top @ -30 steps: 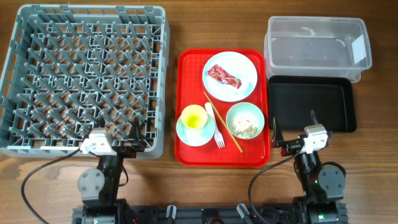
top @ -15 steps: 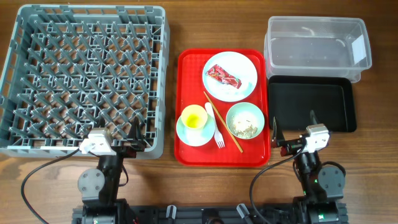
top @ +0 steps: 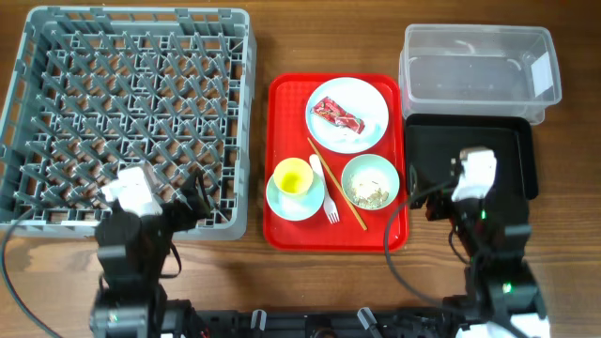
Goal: Sort waste into correct bins and load items into the dishwasher rack
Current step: 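Reach the right gripper to the plate and grasp the red wrapper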
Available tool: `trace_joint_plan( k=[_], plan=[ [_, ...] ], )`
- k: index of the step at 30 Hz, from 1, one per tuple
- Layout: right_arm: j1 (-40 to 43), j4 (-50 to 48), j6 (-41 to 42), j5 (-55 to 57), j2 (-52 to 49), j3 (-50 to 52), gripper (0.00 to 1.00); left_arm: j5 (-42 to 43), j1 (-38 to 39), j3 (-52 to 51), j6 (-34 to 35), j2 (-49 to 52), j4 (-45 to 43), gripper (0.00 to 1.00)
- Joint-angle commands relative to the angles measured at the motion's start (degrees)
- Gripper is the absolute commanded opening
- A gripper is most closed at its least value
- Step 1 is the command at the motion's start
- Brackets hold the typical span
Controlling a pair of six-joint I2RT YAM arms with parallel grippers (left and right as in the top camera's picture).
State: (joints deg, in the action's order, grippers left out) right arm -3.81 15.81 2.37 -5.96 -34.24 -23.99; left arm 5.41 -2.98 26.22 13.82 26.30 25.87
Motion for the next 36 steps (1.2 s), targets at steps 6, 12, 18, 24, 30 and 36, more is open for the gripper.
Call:
trace_joint_plan(
  k=[6,12,18,24,30,36],
  plan=[
    [0.3,18.9,-2.7,-6.4,-23.6,-24.7,1.0,-0.3,0.4,24.2,0.3,23.1,21.9,1.0],
    [0.3,22.4,6.0,-8.2,-30.7,-33.8,1.0,-0.3,0.4,29.1,0.4,27.7,25.4,1.0],
    [-1.5,14.8,5.1,-13.5,-34.4,-35.7,0.97,-0.3,0.4,29.1,0.4,27.6,24.9,1.0],
    [-7.2,24.9,-0.1,-12.9,-50.6,-54.2,0.95,-0.3,0.4,29.1,0.4,27.7,23.7,1.0],
    [-11.5,31.3,-5.4,-11.5,-70.2,-71.1,0.95,-0.3,0.4,29.1,0.4,27.7,23.7,1.0],
    [-15.8,28.4,-3.5,-2.3,-83.2,-71.1,0.91,-0.3,0.4,29.1,0.3,27.7,23.7,1.0]
  ],
)
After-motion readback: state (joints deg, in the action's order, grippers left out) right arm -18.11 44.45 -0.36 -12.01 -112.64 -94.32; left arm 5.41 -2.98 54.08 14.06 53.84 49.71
